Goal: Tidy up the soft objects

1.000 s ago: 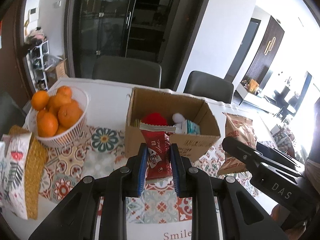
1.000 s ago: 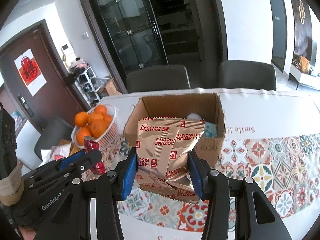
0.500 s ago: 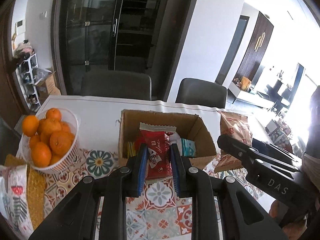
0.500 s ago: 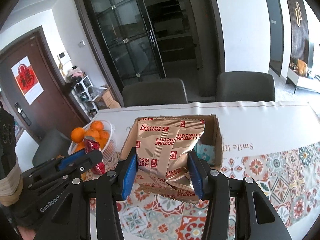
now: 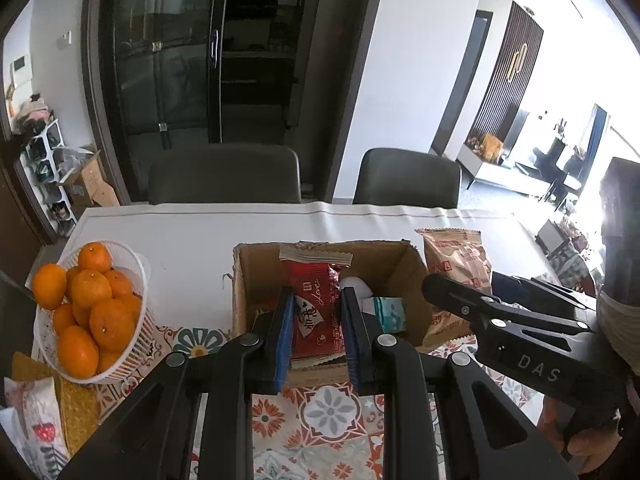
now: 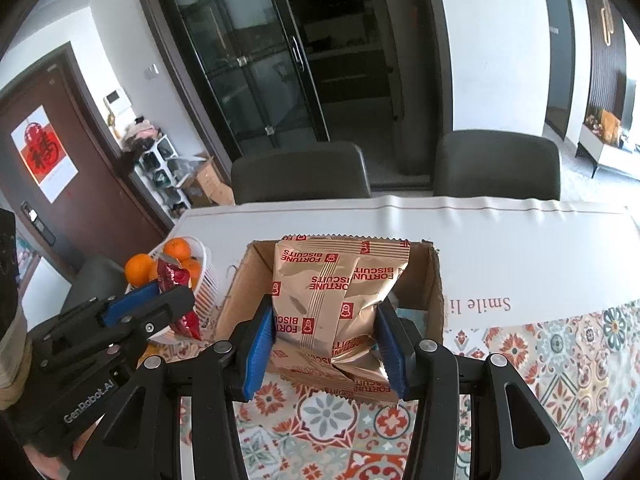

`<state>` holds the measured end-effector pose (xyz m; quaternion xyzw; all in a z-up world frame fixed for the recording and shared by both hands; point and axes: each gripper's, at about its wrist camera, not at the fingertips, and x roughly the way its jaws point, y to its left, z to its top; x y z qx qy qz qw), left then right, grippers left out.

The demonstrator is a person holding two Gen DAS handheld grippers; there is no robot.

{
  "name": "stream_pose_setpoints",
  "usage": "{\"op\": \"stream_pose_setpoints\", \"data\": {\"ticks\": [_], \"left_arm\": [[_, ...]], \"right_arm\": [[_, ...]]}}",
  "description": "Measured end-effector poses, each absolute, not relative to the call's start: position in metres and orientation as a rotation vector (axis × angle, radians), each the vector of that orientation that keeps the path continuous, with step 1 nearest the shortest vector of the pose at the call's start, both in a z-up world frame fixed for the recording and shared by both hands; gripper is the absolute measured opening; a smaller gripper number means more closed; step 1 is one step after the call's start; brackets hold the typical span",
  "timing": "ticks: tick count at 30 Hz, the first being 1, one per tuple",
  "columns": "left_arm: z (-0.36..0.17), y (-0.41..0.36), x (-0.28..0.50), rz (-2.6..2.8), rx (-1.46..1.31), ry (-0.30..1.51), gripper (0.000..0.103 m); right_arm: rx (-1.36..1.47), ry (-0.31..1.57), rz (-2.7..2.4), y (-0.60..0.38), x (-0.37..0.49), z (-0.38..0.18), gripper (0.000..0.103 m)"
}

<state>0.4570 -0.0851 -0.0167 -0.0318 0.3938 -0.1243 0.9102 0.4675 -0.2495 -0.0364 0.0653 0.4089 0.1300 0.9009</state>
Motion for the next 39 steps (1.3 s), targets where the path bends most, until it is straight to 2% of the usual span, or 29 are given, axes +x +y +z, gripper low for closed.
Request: {"op": "stream_pose_setpoints", "data": {"ticks": [14, 29, 32, 33, 34, 39], "left_arm": [[-0.058, -0.090, 0.511, -0.252, -0.003, 0.953, 0.023], [-0.100, -0.096, 0.534, -0.249, 0.061, 1.086, 0.024], [-0.103, -0.095, 0.533, -0.246, 0.062, 1.109, 0.036], [-0.102, -0.095, 0.531, -0.242, 0.068, 1.107, 0.046], [-0.100, -0.095, 0.529, -0.235, 0.074, 1.099, 0.049], [-0.085, -0.085, 0.511, -0.162, 0.069, 1.042, 0.052]], "right_arm": [[0.091, 1.001, 0.268, -0.249, 0.529, -0.079, 0.049], [0.060, 1.132, 0.260, -0.247, 0.552, -0.123, 0.050], [0.053, 1.159, 0.263, -0.246, 0.554, -0.129, 0.058], [0.055, 1.169, 0.262, -0.246, 0.555, -0.131, 0.065], [0.054, 1.173, 0.257, -0.247, 0.555, -0.132, 0.070], [0.013, 1.128, 0.198, -0.249, 0.543, -0.123, 0.072]]}}
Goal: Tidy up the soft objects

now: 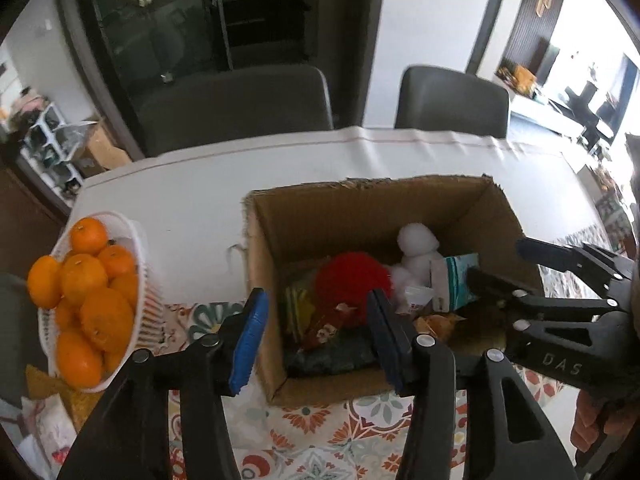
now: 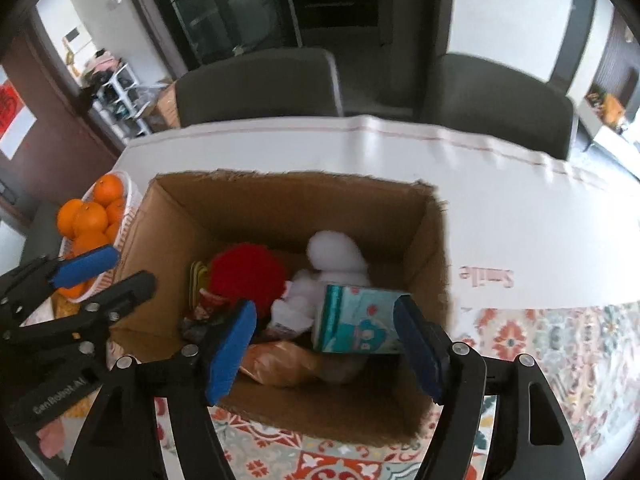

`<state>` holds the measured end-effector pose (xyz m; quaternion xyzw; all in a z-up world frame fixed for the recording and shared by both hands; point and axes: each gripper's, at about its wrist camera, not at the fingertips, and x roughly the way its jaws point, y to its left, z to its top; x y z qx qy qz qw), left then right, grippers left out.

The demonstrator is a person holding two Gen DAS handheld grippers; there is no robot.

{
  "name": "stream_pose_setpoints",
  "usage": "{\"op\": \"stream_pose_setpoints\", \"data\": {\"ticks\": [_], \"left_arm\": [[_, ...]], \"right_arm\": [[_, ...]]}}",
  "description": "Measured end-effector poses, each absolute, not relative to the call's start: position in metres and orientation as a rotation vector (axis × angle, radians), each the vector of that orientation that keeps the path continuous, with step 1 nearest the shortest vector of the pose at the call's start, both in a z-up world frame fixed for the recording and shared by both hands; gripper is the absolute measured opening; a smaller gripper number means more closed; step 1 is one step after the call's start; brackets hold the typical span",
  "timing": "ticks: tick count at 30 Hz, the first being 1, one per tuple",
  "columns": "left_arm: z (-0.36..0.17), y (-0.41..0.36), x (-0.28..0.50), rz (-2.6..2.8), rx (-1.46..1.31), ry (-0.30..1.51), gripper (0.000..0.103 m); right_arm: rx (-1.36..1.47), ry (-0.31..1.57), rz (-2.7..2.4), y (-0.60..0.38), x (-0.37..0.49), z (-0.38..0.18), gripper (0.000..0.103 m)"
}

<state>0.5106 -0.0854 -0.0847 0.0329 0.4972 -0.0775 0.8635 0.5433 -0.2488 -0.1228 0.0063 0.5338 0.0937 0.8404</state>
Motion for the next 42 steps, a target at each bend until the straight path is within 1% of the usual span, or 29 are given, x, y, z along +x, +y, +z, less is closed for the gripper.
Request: {"op": "stream_pose_setpoints", "data": {"ticks": [2, 4, 5, 6, 7, 8, 9, 10, 11, 13, 16, 19, 26, 42], "left_arm": [[-0.075, -0.083, 0.498, -0.139, 0.076, 1.007, 0.056], [-0.064, -0.081, 0.481, -0.119, 0.087, 0.967, 0.063], [-0.058, -0.079, 0.471, -0.115, 0.083, 0.943, 0.063], [-0.053, -0.077, 0.464, -0.110, 0.077, 0.925, 0.066], [-0.047, -0.075, 0.455, -0.102, 0.074, 0.902, 0.072], [-0.042, -0.074, 0.445, -0.094, 0.072, 0.878, 0.075], [-0.035, -0.072, 0.431, -0.090, 0.074, 0.839, 0.081], [-0.030, -0.071, 0.423, -0.087, 0.074, 0.817, 0.085], [-0.025, -0.069, 0.410, -0.081, 0.075, 0.788, 0.086], [-0.016, -0.065, 0.390, -0.062, 0.079, 0.747, 0.091], [-0.007, -0.060, 0.361, -0.027, 0.084, 0.689, 0.098], [0.003, -0.056, 0.328, -0.008, 0.095, 0.632, 0.102], [0.013, -0.050, 0.266, -0.009, 0.115, 0.573, 0.103], [0.024, -0.060, 0.136, -0.010, 0.116, 0.485, 0.103]], "right_arm": [[0.001, 1.093, 0.149, -0.252, 0.533, -0.112, 0.072], [-0.007, 1.049, 0.109, -0.253, 0.519, -0.100, 0.072], [-0.007, 1.027, 0.098, -0.254, 0.512, -0.094, 0.072], [-0.006, 1.002, 0.083, -0.254, 0.502, -0.087, 0.072], [-0.001, 0.981, 0.075, -0.255, 0.493, -0.081, 0.072], [0.009, 0.949, 0.066, -0.255, 0.481, -0.073, 0.073], [0.011, 0.930, 0.062, -0.257, 0.473, -0.068, 0.074], [0.012, 0.905, 0.055, -0.257, 0.462, -0.061, 0.077], [0.013, 0.889, 0.049, -0.257, 0.454, -0.055, 0.078], [0.025, 0.848, 0.039, -0.259, 0.434, -0.043, 0.087], [0.018, 0.792, 0.013, -0.260, 0.402, -0.026, 0.091], [-0.003, 0.741, -0.019, -0.256, 0.371, -0.014, 0.093], [0.019, 0.669, -0.010, -0.251, 0.296, -0.001, 0.093], [0.048, 0.623, 0.016, -0.256, 0.176, 0.004, 0.093]]}}
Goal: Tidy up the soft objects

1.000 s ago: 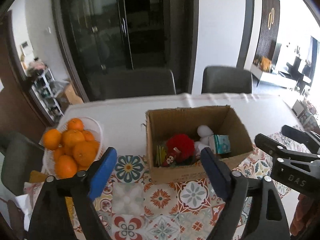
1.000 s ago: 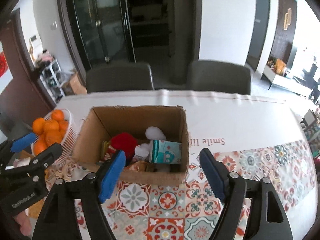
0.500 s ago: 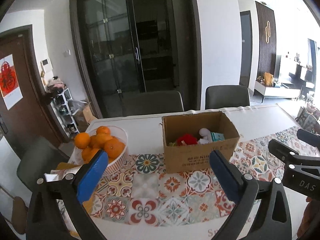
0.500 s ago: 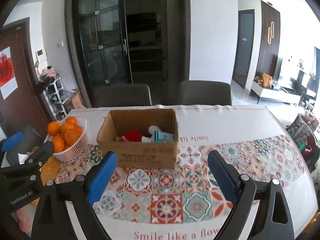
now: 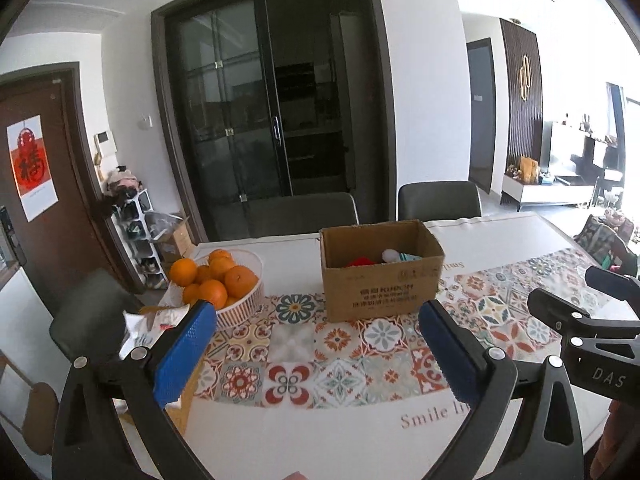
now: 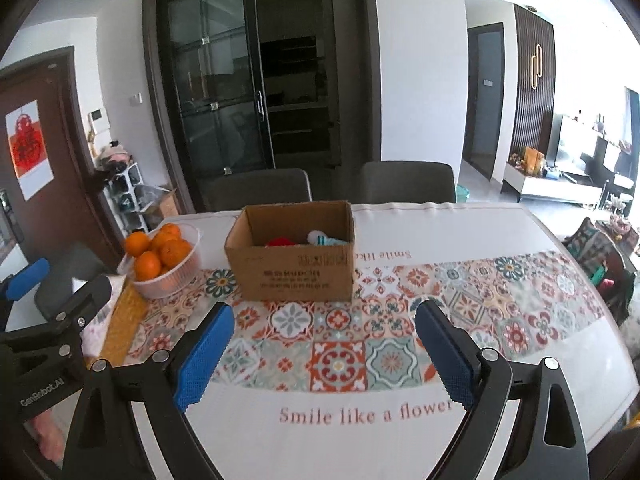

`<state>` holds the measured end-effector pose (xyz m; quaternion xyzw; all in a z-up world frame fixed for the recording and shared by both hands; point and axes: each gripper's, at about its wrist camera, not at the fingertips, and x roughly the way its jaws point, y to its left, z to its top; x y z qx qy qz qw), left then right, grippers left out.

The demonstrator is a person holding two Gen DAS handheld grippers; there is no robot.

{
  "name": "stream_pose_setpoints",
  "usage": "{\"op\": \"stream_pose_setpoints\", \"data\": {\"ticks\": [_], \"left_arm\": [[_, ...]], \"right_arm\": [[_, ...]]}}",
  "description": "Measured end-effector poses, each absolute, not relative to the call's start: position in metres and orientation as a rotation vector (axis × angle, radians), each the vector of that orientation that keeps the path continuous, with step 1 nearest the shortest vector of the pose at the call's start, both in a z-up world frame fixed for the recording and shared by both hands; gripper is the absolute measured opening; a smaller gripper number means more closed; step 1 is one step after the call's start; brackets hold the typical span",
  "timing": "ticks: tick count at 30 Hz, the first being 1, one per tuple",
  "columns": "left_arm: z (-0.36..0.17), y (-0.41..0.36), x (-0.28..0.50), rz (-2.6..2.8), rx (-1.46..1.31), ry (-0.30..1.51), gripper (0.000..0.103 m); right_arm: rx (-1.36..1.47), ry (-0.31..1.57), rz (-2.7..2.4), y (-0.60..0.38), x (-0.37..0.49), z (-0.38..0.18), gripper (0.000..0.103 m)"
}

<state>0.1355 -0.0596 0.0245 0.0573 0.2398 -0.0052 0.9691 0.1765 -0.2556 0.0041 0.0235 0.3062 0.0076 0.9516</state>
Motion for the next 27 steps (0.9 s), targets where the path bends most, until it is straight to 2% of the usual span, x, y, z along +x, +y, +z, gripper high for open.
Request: {"op": "stream_pose_setpoints", "data": {"ticks": [11, 27], "left_arm": [[0.028, -0.059, 0.046, -0.060, 0.076, 0.502, 0.103], [0.041, -0.049, -0.011, -0.059, 0.096, 0.450, 0.103]], "right_arm": [[0.022, 0.575, 0.004, -0.254, 0.071, 0.014, 0.093], [0.032, 0.543, 0.007, -0.244, 0.009, 0.023, 0.093]]}}
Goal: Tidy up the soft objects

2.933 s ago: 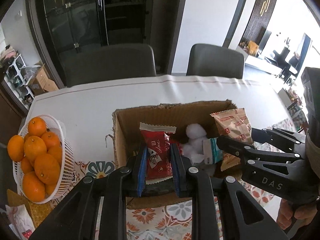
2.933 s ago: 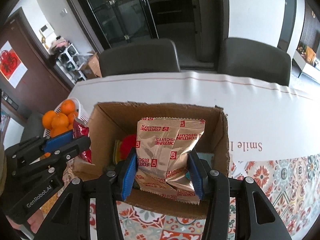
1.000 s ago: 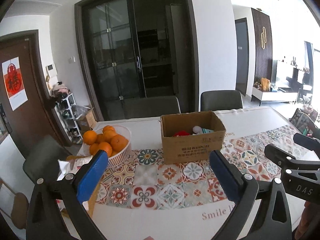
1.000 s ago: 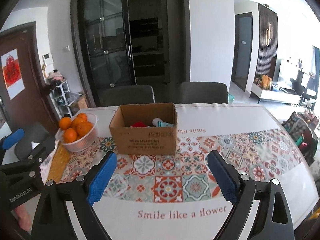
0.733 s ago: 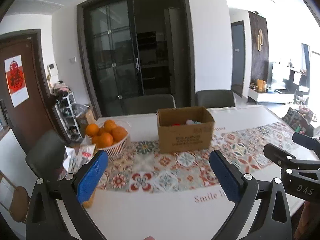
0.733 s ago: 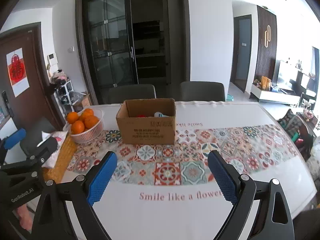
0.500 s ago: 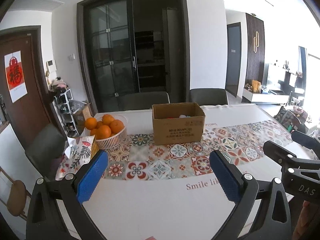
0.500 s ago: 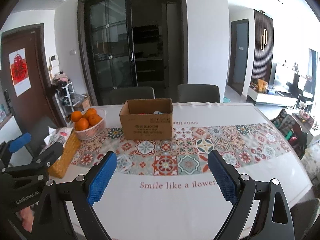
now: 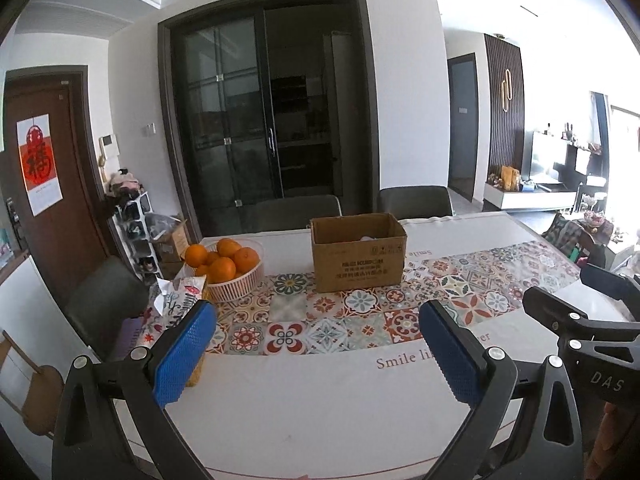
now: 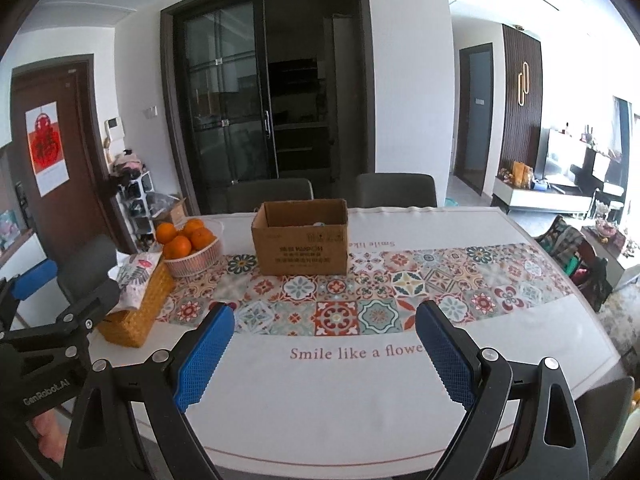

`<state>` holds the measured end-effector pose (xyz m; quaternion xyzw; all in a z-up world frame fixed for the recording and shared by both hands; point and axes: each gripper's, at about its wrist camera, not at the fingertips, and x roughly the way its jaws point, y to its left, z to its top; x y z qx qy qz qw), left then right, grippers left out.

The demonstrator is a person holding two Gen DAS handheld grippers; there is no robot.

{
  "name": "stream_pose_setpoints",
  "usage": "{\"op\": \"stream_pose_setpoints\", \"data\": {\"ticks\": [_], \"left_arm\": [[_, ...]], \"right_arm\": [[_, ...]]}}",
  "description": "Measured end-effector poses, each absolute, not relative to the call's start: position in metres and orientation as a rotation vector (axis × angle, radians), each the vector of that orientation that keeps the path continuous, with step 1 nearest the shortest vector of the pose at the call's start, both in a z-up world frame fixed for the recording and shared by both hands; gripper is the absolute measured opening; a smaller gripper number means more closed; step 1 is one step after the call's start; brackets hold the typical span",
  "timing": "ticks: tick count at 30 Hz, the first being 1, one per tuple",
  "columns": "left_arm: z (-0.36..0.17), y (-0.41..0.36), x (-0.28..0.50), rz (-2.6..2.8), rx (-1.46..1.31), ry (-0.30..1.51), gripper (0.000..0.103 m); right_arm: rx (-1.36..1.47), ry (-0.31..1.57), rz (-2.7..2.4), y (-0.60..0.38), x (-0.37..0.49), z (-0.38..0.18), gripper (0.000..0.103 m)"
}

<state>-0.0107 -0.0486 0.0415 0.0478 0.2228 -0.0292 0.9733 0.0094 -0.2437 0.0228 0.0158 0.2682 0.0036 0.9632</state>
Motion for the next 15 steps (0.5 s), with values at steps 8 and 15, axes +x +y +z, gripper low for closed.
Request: {"op": "stream_pose_setpoints", "data": {"ticks": [8, 15], "left_arm": [[0.043, -0.039, -0.019, -0.048, 0.092, 0.440, 0.103], [0.040, -0.034, -0.018, -0.050, 0.075, 0.447, 0.103]], "right_arm": [[0.027, 0.549, 0.033, -0.233, 0.002, 0.024, 0.093], [0.018, 0.539, 0.035, -0.225, 0.000, 0.024, 0.093]]}}
